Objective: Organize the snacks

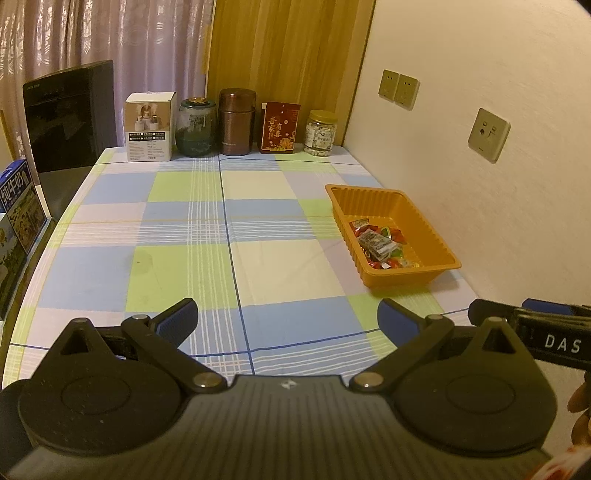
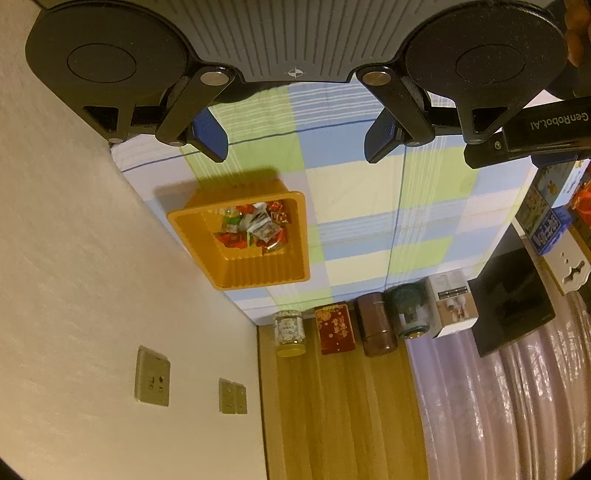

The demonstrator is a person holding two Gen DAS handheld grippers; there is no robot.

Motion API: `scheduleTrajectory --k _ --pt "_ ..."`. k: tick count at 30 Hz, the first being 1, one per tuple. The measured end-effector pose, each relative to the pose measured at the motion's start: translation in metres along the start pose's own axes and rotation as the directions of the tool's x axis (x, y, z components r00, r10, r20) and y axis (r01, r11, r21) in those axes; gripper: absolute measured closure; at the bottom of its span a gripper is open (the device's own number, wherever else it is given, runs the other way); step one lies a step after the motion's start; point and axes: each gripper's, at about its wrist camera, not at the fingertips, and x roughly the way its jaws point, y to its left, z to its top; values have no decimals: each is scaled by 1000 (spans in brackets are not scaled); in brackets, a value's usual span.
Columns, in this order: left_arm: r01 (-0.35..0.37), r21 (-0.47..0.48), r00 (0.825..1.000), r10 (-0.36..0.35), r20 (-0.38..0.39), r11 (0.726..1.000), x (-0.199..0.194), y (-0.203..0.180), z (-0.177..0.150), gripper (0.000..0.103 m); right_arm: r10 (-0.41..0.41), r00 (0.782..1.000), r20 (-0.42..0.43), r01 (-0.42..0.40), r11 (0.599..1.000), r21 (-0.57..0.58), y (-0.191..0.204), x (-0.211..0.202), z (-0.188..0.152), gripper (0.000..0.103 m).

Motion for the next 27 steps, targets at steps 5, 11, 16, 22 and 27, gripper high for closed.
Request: scheduleTrajectory --k 5,11,16,22,27 --pt "-7 15 1000 7 4 1000 0 0 -2 0 2 1000 -3 -2 1000 7 -1 1 -2 22" --pt "-1 17 1000 1 -1 1000 2 -1 -3 0 -1 1000 -1 1 1000 21 -6 3 -3 22" --pt "-4 22 1000 4 -6 1000 3 -2 -4 0 -3 1000 -3 3 1000 30 -7 2 -4 22" --pt "-5 23 1000 5 -7 1000 4 -3 -5 0 -2 1000 -6 2 999 34 -7 4 -5 22" --pt "-4 22 1000 5 -8 1000 4 -3 -6 0 -3 1000 -6 3 999 33 -7 4 -5 22"
